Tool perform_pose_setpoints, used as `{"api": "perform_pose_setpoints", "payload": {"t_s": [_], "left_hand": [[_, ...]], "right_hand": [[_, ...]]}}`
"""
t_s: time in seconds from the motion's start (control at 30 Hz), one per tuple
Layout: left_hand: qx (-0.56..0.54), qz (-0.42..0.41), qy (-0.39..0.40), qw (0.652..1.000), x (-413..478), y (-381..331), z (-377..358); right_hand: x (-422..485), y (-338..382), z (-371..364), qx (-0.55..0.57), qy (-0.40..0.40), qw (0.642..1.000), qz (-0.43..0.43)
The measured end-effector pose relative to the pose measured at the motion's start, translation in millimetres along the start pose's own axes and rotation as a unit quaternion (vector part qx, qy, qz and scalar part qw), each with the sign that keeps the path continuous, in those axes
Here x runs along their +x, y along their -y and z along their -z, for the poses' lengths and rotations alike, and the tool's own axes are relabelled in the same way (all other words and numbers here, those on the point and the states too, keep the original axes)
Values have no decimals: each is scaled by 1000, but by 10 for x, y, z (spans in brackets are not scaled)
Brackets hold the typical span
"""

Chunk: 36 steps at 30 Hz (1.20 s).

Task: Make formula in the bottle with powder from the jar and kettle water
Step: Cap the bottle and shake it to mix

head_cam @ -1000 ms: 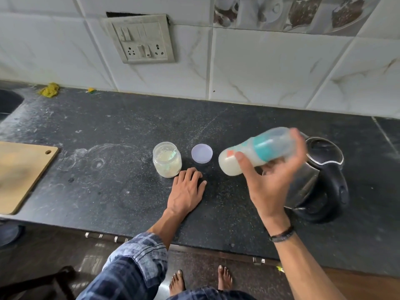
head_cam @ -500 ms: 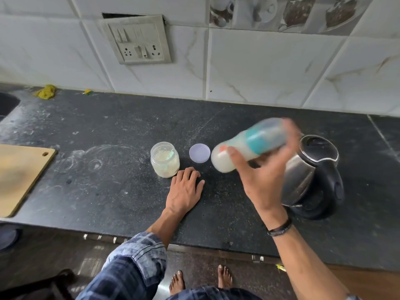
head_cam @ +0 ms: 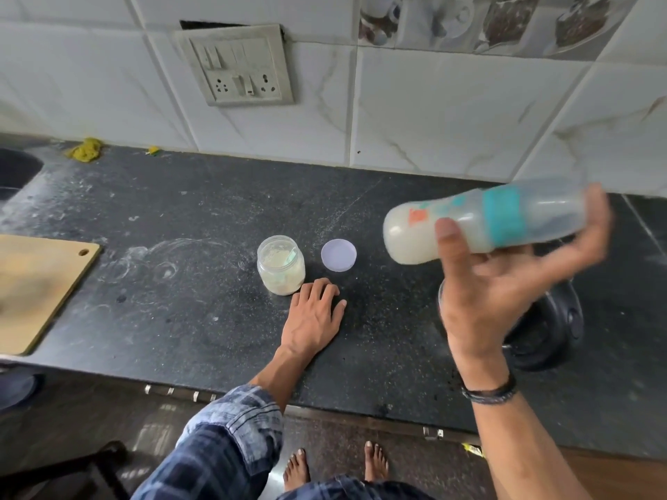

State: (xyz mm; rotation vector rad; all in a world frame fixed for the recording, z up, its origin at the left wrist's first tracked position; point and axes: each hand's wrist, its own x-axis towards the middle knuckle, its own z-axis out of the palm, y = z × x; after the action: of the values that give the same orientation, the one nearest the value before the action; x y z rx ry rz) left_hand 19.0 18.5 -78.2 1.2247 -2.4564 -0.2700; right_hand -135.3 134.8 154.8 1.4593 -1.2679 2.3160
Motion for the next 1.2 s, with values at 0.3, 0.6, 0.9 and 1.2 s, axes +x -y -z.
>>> {"api": "perform_pose_setpoints", "payload": {"t_s": [0.3,0.6,0.9,1.2], "left_hand": [[-3,4,6,1000,9,-17,22],[1,3,12,1000,10,-19,24],[2,2,7,1000,2,-5,10],[-1,4,3,1000,0,-4,-11]], "right_hand": [[30,-10,87,-56,-18,997,45],[-2,15,113,-80,-16,996,37],[-64,-1,180,-74,-58,996,-5],[-3,65,153,-58,-43,995,64]]}}
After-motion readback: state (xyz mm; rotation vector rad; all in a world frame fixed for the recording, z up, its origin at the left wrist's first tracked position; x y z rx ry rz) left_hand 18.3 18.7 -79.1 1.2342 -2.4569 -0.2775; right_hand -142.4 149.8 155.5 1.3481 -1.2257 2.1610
